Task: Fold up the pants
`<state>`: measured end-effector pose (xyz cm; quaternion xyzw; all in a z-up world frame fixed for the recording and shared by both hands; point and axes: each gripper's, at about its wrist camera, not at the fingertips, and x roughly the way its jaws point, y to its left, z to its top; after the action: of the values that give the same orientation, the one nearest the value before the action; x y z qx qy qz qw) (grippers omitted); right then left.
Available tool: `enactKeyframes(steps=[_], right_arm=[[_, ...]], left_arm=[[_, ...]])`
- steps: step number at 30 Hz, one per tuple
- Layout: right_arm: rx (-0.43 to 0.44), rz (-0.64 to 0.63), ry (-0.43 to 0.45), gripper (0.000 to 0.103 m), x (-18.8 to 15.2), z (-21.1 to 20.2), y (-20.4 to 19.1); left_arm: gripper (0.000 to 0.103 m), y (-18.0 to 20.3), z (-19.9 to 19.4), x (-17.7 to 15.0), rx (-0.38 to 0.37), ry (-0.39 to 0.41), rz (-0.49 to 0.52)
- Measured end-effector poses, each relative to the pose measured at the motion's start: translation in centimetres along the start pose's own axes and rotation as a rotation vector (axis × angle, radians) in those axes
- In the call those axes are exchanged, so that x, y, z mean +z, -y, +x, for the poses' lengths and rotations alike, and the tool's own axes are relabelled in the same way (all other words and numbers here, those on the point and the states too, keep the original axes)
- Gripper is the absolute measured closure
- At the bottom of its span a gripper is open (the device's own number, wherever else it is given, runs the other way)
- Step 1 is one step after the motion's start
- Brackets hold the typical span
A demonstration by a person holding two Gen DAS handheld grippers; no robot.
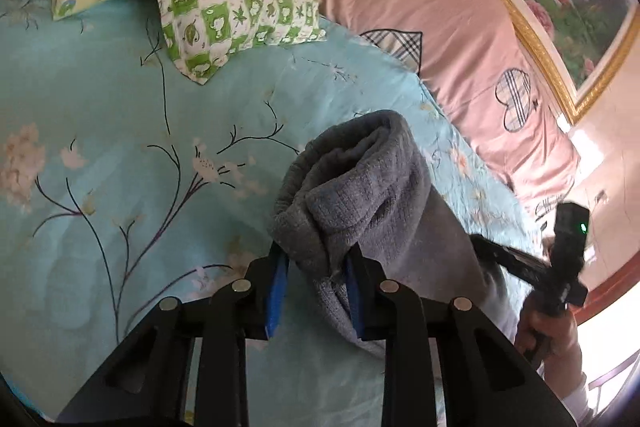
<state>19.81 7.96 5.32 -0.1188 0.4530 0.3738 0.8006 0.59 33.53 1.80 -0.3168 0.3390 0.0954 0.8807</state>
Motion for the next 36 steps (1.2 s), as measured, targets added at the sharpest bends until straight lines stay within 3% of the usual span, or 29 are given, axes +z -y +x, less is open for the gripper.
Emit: enactKeyframes(steps=[5, 8, 13, 15, 16, 17, 20, 25, 36], right_arm=[[-0.044, 0.026, -0.051, 0.088, -1.1, 4.0, 0.5], [-0.060, 0.036, -0.037, 0.086, -2.2, 5.1, 0.8], [-0.061, 0.070, -0.009, 0.074, -1.9, 2.7, 0.8], [-0.030, 0.099, 0.032, 0.065, -2.2, 0.7, 0.7], [-0.021, 0.110, 0.057, 0.055, -2.5, -0.6, 0.6], [-0.019, 0.116, 0.080, 0.050, -2.8, -1.7, 0.5], [-0.009, 0.135, 0.146, 0.049, -4.2, -5.0, 0.1], [-0.014, 0.194, 0.196, 0.049, -8.0, -9.2, 0.3], [-0.096, 0.342, 0.230, 0.049, -17.5, -15.4, 0.6]], left_arm=[[0.077, -2.3, 3.4, -1.7, 0.074, -0.090, 0.011], [0.077, -3.0, 3.2, -2.2, 0.049, -0.085, 0.023], [0.072, -1.7, 1.1, -2.2, 0.114, -0.077, 0.095], [0.070, -0.9, -0.5, -2.1, 0.150, -0.049, 0.127], [0.067, -0.5, -1.3, -2.0, 0.156, -0.037, 0.138], [0.066, 0.0, -2.3, -2.1, 0.149, -0.023, 0.148], [0.057, 1.9, -3.8, -1.6, 0.124, 0.004, 0.177], [0.055, 6.2, -3.8, -1.6, 0.053, 0.003, 0.248], [0.055, 17.0, 1.1, -6.2, -0.085, -0.146, 0.443]])
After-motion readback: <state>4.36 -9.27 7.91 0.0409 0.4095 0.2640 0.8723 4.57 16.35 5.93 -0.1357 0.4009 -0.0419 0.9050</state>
